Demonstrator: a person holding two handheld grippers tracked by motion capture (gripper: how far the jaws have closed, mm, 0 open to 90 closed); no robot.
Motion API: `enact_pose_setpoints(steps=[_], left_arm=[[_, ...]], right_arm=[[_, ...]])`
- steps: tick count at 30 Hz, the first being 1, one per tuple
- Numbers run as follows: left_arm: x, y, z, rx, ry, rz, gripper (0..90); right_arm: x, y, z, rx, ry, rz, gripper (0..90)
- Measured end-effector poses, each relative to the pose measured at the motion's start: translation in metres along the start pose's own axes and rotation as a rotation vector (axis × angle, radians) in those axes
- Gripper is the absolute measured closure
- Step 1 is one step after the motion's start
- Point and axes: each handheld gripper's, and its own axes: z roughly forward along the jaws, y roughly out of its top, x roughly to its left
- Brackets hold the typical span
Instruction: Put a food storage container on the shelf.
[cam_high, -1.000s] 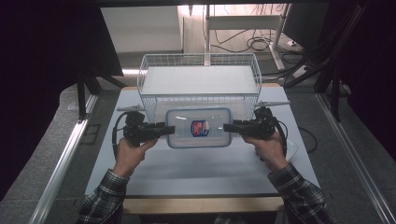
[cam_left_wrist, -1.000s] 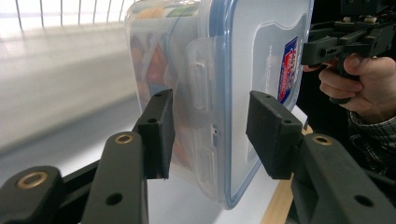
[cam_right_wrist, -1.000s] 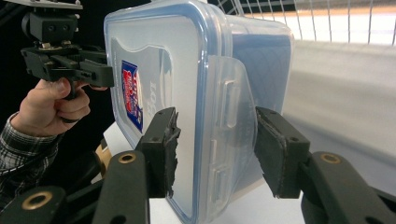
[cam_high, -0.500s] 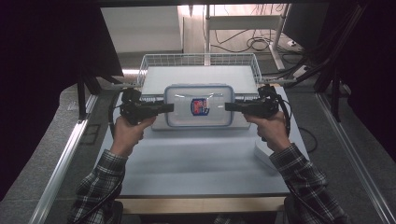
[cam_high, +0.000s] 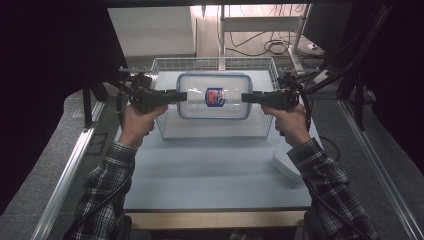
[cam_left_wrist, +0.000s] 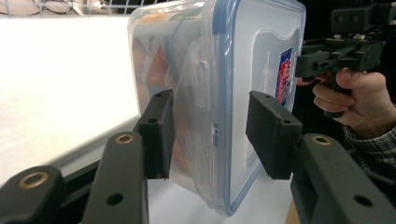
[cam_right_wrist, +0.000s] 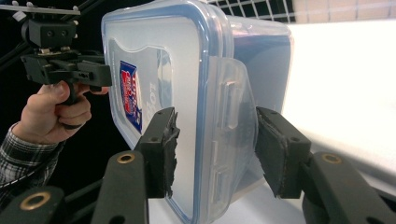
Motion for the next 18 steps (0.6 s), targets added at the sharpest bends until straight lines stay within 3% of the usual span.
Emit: enact_pose_setpoints(steps=[5, 16, 18], left_arm=[[0.011, 0.008, 0.004, -0.011, -0.006, -0.035, 53.1], [0.025, 0.021, 0.015, -0.014, -0.012, -0.074, 52.8], [0.027, 0.024, 0.016, -0.01, -0.005, -0.066, 52.8]], right_arm=[[-0.004, 0.016, 0.007, -0.001, -0.016, 0.016, 49.8], [-0.016, 0.041, 0.014, -0.008, -0.041, 0.027, 49.3], [-0.018, 0.043, 0.015, -0.014, -0.041, 0.029, 49.3]])
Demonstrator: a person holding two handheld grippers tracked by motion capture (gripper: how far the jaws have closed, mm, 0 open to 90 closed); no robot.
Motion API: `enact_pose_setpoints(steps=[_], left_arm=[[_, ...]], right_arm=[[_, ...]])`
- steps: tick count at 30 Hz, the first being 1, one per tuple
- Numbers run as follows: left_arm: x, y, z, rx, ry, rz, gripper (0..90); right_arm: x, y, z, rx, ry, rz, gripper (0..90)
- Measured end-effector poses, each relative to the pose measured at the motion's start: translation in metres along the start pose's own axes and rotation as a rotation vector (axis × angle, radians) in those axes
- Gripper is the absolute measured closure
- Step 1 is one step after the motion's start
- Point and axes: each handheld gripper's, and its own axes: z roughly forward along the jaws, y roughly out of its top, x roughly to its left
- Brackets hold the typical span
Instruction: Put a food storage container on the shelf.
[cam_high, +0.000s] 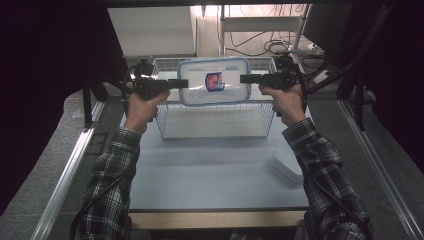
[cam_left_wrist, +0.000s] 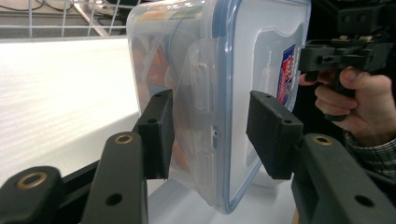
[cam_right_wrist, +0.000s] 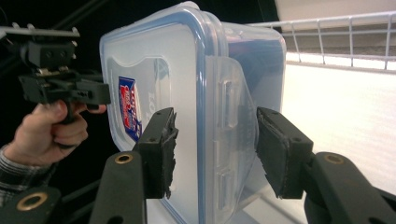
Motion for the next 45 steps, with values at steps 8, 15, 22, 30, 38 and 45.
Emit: enact_pose_setpoints(steps=[8, 15, 22, 30, 38, 45], left_arm=[[0.003, 0.006, 0.004, -0.015, 0.036, 0.033, 50.8], [0.001, -0.001, 0.009, -0.042, 0.05, 0.065, 46.2], [0.0, -0.002, 0.013, -0.033, 0.073, 0.085, 41.7], [0.007, -0.003, 0.015, -0.031, 0.041, 0.068, 40.2], [0.015, -0.004, 0.015, -0.013, 0.027, 0.031, 37.8], [0.011, 0.0, 0.017, -0.013, 0.101, 0.044, 34.8]], right_arm=[[-0.012, 0.001, 0.008, 0.0, 0.013, 0.034, 48.7], [-0.01, 0.003, 0.009, 0.014, -0.015, 0.032, 47.4], [-0.011, 0.003, 0.01, 0.012, -0.026, 0.042, 47.1], [-0.009, 0.001, 0.012, 0.033, -0.068, 0.034, 44.6], [-0.012, -0.004, 0.02, 0.058, -0.103, 0.026, 48.8], [-0.01, -0.003, 0.018, 0.063, -0.113, 0.017, 51.9]])
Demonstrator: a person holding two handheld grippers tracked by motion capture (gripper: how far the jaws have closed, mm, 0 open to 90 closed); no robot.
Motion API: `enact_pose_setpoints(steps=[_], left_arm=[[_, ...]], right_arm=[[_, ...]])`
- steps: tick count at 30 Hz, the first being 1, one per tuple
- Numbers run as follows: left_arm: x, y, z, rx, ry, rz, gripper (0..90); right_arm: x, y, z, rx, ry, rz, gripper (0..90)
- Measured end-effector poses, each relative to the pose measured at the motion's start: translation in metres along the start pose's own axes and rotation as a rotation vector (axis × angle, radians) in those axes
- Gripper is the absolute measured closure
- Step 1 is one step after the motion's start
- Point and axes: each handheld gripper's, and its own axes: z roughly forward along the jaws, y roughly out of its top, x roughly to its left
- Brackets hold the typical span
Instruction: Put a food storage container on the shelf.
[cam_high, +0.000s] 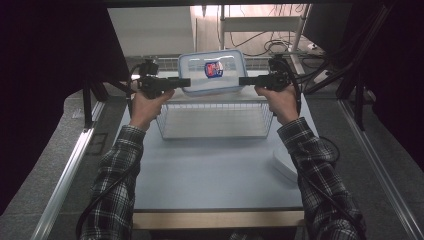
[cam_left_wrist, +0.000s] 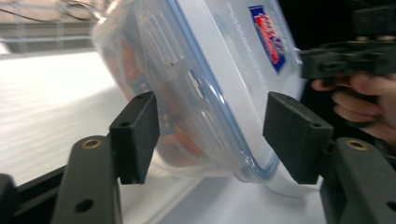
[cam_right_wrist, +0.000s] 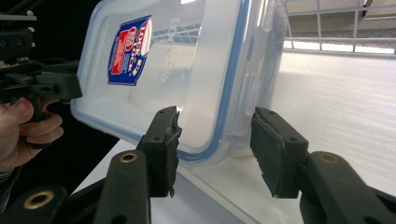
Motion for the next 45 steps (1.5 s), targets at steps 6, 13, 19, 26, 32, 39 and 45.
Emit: enact_pose_setpoints(steps=[6, 13, 19, 26, 32, 39, 45], left_arm=[[0.0, 0.0, 0.004, -0.008, 0.057, 0.014, 35.3], [-0.003, 0.002, 0.005, -0.034, 0.067, 0.033, 37.8], [-0.002, 0.003, 0.004, -0.048, 0.083, 0.014, 40.8], [-0.009, 0.009, 0.003, -0.068, 0.16, 0.071, 44.1], [-0.012, 0.011, 0.003, -0.065, 0.165, 0.1, 44.9], [-0.019, 0.004, -0.009, -0.06, 0.126, 0.144, 36.6], [-0.03, -0.012, -0.015, -0.018, 0.108, 0.211, 27.1]], right_arm=[[0.003, 0.001, 0.0, -0.003, -0.017, -0.011, 53.2], [0.003, 0.004, 0.0, -0.019, -0.032, -0.014, 54.1], [0.002, 0.007, 0.0, -0.03, -0.043, -0.015, 55.0], [0.002, 0.014, 0.002, -0.043, -0.062, -0.012, 56.8], [0.004, 0.015, 0.001, -0.043, -0.082, -0.039, 58.2], [0.01, 0.008, -0.009, -0.062, -0.065, -0.122, 47.8], [0.015, -0.005, -0.018, -0.066, -0.072, -0.187, 36.8]])
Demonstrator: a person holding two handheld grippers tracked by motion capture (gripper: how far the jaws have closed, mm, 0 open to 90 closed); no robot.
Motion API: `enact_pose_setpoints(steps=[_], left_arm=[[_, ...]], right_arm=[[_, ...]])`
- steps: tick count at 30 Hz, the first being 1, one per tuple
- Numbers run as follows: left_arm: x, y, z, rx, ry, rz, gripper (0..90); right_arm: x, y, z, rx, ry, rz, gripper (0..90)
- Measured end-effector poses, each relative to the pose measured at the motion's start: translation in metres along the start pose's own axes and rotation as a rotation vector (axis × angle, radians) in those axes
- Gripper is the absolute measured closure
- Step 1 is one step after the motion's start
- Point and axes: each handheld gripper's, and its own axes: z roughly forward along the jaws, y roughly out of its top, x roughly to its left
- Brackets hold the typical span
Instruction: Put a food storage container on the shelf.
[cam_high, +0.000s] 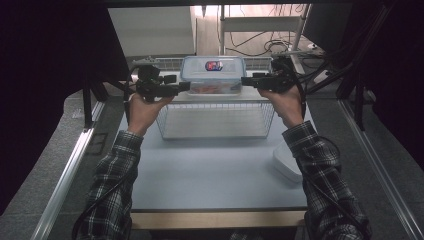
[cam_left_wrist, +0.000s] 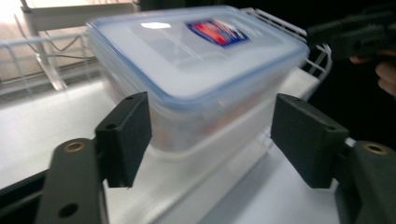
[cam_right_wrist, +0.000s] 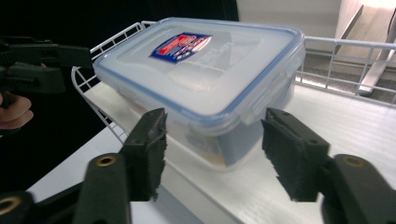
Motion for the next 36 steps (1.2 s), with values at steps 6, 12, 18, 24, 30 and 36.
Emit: enact_pose_setpoints(steps=[6, 12, 18, 24, 30, 36], left_arm=[[-0.012, -0.018, -0.008, 0.016, -0.018, 0.055, 20.8], [-0.022, -0.037, -0.019, 0.037, -0.006, 0.104, 17.0], [-0.029, -0.058, -0.025, 0.063, -0.009, 0.099, 17.4], [-0.036, -0.076, -0.028, 0.076, -0.017, 0.094, 14.7], [-0.046, -0.092, -0.032, 0.082, 0.002, 0.111, 10.9], [-0.051, -0.111, -0.034, 0.082, -0.016, 0.079, 7.3]], right_arm=[[0.009, -0.014, -0.009, -0.007, -0.003, -0.057, 28.6], [0.021, -0.033, -0.017, -0.006, -0.011, -0.14, 20.9], [0.028, -0.049, -0.021, 0.0, -0.003, -0.177, 16.8], [0.033, -0.067, -0.027, 0.003, 0.009, -0.195, 12.6], [0.035, -0.084, -0.032, 0.003, 0.013, -0.19, 10.1], [0.033, -0.102, -0.037, 0.018, 0.028, -0.175, 7.0]])
